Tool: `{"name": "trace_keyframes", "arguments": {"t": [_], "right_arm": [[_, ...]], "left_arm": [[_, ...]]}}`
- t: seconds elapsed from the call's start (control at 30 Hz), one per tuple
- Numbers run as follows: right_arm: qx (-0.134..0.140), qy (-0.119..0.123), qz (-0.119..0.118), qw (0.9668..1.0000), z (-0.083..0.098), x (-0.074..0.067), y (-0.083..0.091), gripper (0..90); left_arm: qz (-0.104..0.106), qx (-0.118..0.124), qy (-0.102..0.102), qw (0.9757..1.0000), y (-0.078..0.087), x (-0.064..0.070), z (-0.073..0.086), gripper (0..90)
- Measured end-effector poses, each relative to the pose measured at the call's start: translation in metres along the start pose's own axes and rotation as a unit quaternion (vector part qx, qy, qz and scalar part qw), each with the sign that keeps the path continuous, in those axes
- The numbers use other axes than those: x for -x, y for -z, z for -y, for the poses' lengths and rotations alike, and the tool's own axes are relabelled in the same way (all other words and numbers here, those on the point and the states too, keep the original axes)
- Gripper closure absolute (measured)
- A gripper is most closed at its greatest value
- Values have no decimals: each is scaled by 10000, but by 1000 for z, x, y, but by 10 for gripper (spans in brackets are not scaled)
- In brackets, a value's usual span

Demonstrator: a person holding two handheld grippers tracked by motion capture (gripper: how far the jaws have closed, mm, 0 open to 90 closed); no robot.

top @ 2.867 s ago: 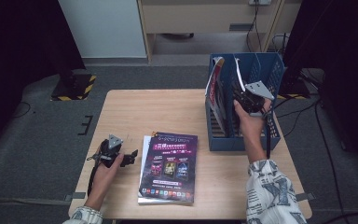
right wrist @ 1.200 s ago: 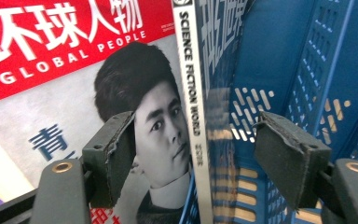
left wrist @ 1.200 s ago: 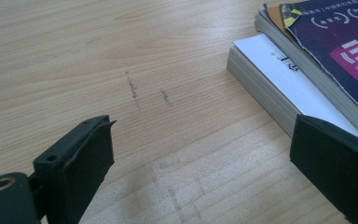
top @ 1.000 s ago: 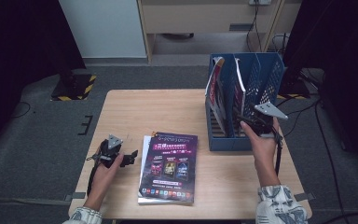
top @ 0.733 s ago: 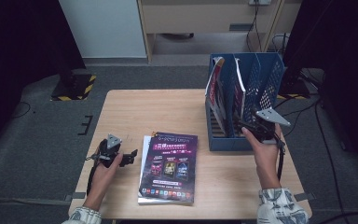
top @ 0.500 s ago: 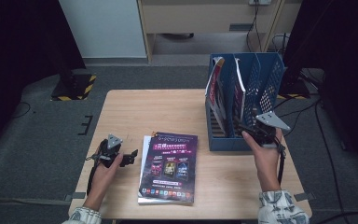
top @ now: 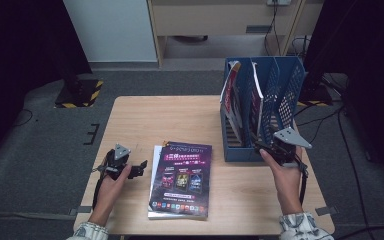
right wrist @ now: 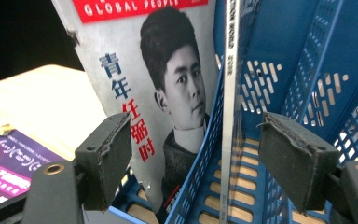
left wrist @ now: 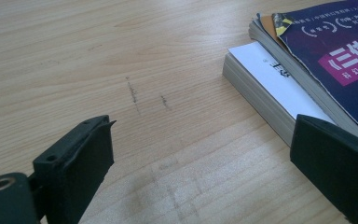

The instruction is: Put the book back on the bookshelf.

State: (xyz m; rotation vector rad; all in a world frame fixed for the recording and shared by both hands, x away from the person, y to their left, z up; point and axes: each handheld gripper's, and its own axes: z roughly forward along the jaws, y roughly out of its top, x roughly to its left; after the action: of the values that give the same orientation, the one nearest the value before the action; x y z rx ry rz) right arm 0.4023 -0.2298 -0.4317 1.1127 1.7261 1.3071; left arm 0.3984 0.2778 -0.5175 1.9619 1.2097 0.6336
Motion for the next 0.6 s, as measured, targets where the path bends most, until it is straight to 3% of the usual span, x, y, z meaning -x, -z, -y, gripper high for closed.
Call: {"name": "trace_keyframes", "arguments": {"t": [0.2,0.4,0.6], "right_arm": [[23,-50,-40,10000,-2,-1,6,248],[-84,-86,-183,9998,-2,-10,8,143],[-75,14,-293,9995,-4,-23,6,97]], "left_arm": [[-6,9,10,10000,1,0,0,55],[-8,5,5,10000,2,-1,0,55],[-2,17,13,10000,1,0,0,55]]}}
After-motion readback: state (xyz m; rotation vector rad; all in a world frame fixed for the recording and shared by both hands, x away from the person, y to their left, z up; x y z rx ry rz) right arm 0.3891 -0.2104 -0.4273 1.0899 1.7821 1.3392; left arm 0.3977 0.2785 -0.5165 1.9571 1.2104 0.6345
